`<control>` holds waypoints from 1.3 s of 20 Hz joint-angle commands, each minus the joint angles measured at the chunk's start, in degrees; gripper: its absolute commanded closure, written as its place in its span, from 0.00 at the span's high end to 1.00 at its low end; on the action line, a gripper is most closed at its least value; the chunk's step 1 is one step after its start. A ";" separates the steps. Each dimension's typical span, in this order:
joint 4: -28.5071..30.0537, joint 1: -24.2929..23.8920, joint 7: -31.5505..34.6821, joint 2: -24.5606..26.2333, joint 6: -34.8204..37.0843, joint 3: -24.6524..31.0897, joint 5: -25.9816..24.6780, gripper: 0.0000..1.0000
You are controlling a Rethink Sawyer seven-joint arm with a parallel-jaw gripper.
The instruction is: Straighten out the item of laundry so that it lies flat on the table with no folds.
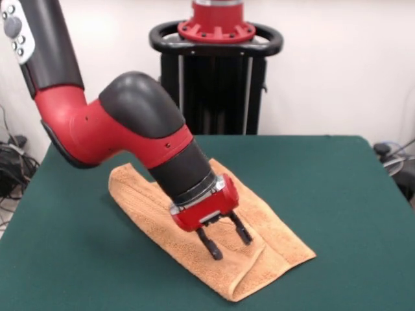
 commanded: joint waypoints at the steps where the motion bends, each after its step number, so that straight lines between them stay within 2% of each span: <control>1: -0.11 6.03 7.83 -8.19 -10.30 -8.24 -7.36 1.00; 4: -0.90 15.61 13.65 -14.74 -21.03 -17.89 -11.61 1.00; 6: -1.85 21.69 16.19 -16.15 -25.69 -24.98 -10.53 1.00; 8: -1.69 24.90 16.63 -16.40 -28.27 -29.13 -8.00 1.00; 14: -0.06 28.31 14.53 -16.33 -30.92 -34.58 -1.38 1.00; 24: 0.41 30.19 13.31 -15.33 -33.71 -37.71 3.55 1.00; 26: 0.07 31.99 14.10 -15.36 -35.11 -40.25 5.57 1.00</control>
